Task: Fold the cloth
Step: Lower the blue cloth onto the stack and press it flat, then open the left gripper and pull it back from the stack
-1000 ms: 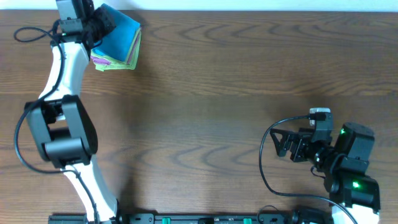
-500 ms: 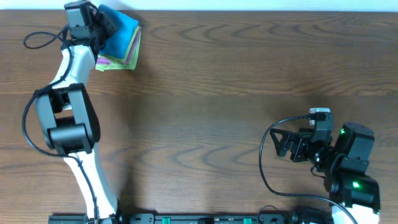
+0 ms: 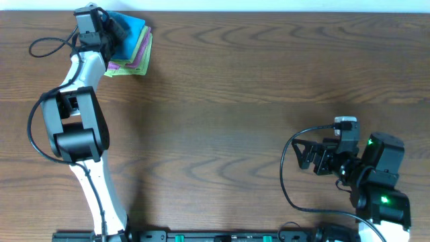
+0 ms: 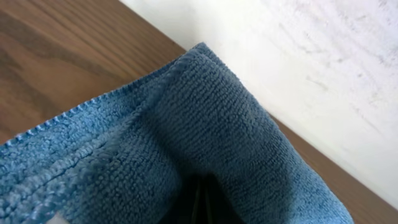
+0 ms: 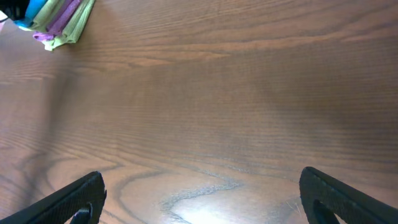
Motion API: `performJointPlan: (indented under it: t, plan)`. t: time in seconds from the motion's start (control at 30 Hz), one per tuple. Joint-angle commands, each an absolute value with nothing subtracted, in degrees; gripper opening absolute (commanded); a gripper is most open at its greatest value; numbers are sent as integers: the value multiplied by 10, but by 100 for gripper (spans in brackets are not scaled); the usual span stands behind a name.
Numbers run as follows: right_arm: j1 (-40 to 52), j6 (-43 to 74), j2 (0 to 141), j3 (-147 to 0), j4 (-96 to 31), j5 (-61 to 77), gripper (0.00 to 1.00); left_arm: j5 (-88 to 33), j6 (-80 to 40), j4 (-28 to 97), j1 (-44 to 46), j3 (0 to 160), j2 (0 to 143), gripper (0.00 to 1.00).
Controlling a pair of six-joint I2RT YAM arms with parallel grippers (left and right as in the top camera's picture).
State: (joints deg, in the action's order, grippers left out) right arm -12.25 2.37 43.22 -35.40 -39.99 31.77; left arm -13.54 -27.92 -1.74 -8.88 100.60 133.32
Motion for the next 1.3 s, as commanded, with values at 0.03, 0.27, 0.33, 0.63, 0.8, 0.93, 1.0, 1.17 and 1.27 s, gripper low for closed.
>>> performJointPlan:
  t: [0.03, 0.27, 0.33, 0.63, 0.8, 0.93, 1.0, 1.17, 1.27]
  plan:
    - [-127, 29, 431, -351, -400, 328, 99, -157, -281, -22, -91, 1019, 1341, 6]
    - [-127, 30, 431, -351, -400, 328, 99, -176, -270, 38, -91, 1076, 1321, 6]
    - [-127, 30, 431, -351, -400, 328, 99, -176, -257, 78, -91, 1095, 1312, 6]
    - [-127, 30, 431, -351, -400, 328, 99, -174, -157, 284, -91, 1172, 1263, 16]
    - [-127, 29, 431, -351, -400, 328, 99, -167, -120, 349, -91, 1178, 1223, 43]
    - [-127, 29, 431, -351, -400, 328, 99, -157, -93, 397, -91, 1178, 1195, 73]
    - [-127, 30, 431, -351, -400, 328, 99, -147, -85, 428, -91, 1178, 1183, 90]
    - [-127, 29, 431, -351, -400, 328, 99, -126, -55, 516, -91, 1178, 1158, 95]
    - [-127, 30, 431, -351, -400, 328, 99, -102, -53, 568, -91, 1178, 1146, 95]
